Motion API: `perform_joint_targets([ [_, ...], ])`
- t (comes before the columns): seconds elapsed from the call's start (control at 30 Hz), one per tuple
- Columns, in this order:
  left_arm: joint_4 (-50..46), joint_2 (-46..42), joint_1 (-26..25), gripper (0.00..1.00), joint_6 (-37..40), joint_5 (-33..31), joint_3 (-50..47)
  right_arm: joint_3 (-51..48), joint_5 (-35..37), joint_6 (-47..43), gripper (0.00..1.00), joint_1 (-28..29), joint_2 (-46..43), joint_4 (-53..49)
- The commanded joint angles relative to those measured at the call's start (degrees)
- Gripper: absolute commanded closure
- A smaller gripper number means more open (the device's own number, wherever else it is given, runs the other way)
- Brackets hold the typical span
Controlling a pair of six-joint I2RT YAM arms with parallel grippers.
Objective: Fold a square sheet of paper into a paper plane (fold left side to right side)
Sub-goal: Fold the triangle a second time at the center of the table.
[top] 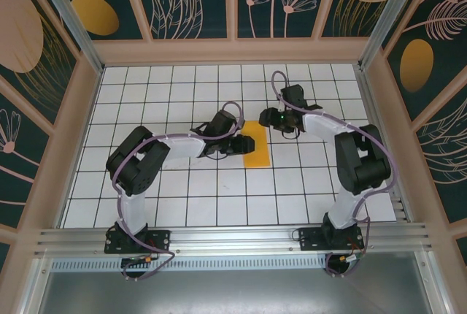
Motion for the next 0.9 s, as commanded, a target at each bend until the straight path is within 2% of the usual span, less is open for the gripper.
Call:
perform_joint_targets([
  [0.0,-3.06,0.92,-0.07,0.53,1.32,-1.91,1.09,3.05,-1.93,-2.30,0.38,-0.10,3.09,0.65],
  [0.3,-2.61,0.90,-0.09,0.53,1.37,-2.07,-0.17,6.87,-6.65,-5.20,0.37,-0.96,9.09,4.43],
  [0.87,-2.60,1.07,-0.07,0.53,1.32,-1.89,-0.29,11.52,-8.48,-5.68,0.37,-0.96,15.11,3.77],
])
